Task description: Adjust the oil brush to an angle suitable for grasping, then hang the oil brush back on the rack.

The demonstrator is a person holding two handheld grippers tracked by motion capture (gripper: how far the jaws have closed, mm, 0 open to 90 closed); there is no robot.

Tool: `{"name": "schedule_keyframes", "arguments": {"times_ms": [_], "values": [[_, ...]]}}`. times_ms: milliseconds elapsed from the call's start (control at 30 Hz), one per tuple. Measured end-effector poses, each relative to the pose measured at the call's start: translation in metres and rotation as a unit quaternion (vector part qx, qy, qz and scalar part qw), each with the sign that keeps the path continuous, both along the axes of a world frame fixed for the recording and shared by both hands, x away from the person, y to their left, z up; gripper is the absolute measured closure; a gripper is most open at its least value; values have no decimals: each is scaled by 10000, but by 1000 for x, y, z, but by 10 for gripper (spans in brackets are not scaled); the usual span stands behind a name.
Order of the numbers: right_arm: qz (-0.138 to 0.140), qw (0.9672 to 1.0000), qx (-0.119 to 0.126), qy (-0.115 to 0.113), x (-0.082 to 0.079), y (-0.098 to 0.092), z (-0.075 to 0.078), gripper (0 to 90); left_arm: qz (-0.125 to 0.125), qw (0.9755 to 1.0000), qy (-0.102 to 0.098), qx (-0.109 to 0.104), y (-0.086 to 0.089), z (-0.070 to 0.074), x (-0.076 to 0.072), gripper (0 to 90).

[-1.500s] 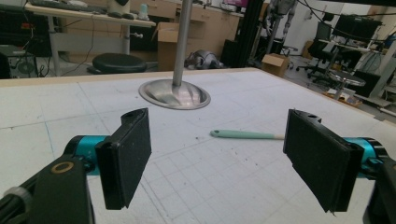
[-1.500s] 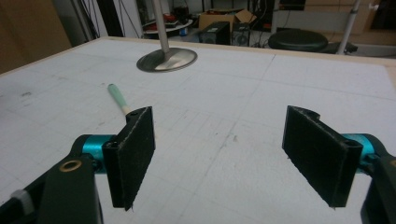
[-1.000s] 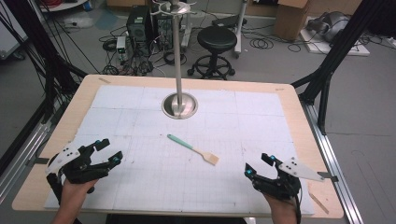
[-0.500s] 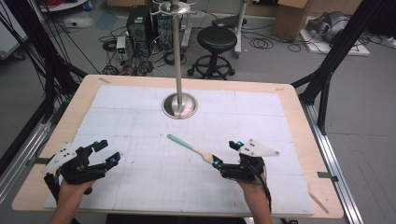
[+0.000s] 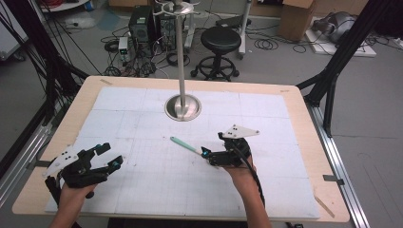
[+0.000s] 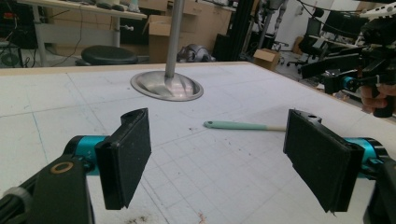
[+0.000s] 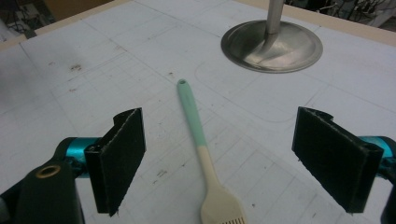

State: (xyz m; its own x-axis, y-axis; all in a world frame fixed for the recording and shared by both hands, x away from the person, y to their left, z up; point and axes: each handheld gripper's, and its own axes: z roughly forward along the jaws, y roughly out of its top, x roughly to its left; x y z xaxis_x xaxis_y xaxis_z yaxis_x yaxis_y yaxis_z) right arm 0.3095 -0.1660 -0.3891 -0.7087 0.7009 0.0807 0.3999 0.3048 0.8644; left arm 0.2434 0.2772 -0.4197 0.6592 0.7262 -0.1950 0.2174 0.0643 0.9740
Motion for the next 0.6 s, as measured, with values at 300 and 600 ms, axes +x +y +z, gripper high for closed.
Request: {"name": "schedule_keyframes", "arguments": {"times_ms": [300, 600], "values": [[269, 9972, -634, 286, 19, 22, -6, 167, 5, 10000, 31, -3, -1, -1, 2, 237], [549, 9904, -1090, 651, 33, 39, -27, 270, -12, 10000, 57, 20, -1, -1, 3, 237]]}}
